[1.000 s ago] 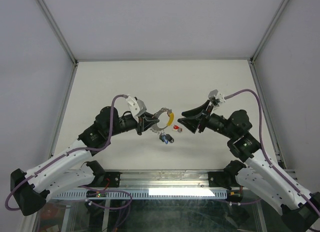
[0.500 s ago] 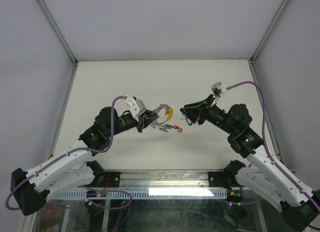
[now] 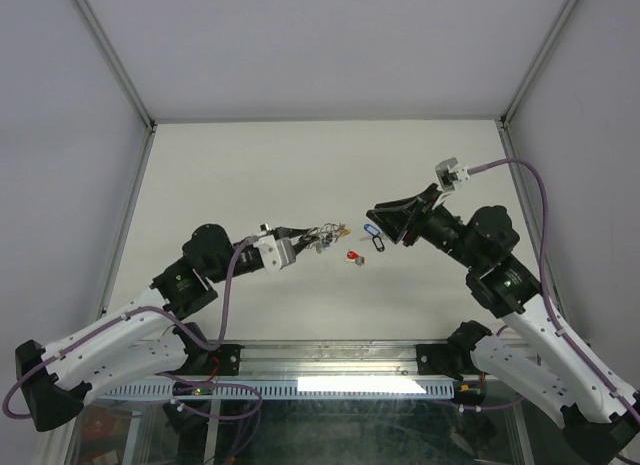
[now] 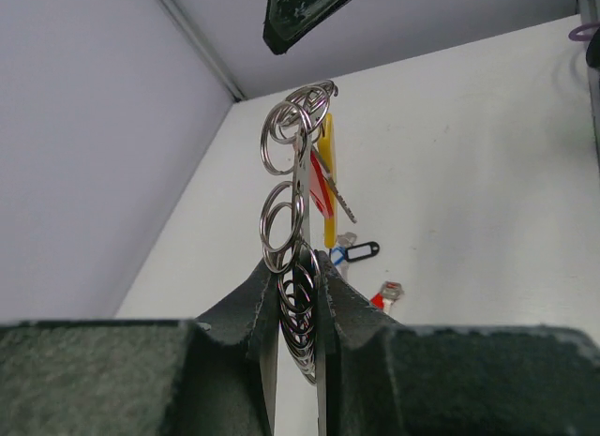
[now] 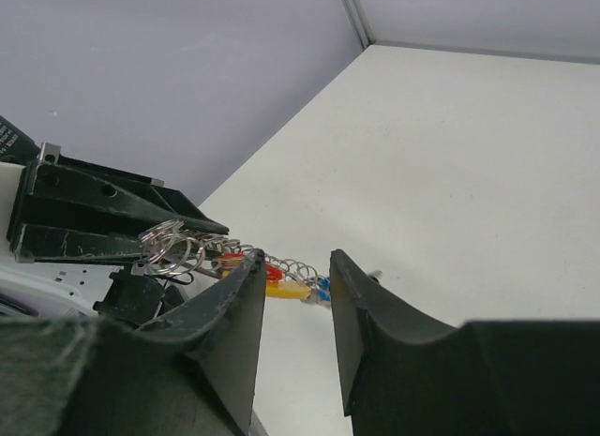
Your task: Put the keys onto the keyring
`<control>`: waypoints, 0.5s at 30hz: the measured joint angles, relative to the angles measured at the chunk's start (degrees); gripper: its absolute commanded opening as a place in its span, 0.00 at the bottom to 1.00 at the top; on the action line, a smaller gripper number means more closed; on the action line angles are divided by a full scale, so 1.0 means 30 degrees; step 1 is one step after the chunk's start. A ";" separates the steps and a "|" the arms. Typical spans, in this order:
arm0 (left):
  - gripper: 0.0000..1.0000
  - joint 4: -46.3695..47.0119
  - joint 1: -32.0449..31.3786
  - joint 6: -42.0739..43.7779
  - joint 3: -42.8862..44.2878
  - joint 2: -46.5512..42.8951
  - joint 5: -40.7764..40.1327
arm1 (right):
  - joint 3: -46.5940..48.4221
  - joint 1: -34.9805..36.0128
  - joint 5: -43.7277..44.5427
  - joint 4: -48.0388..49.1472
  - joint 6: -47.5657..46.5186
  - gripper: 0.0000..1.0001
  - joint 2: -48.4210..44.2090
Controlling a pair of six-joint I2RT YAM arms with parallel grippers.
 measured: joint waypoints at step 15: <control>0.00 -0.0160 -0.0102 0.7847 -0.0204 -0.0729 0.1005 | 0.3373 0.0015 -0.0823 -0.3228 0.1974 0.31 0.1450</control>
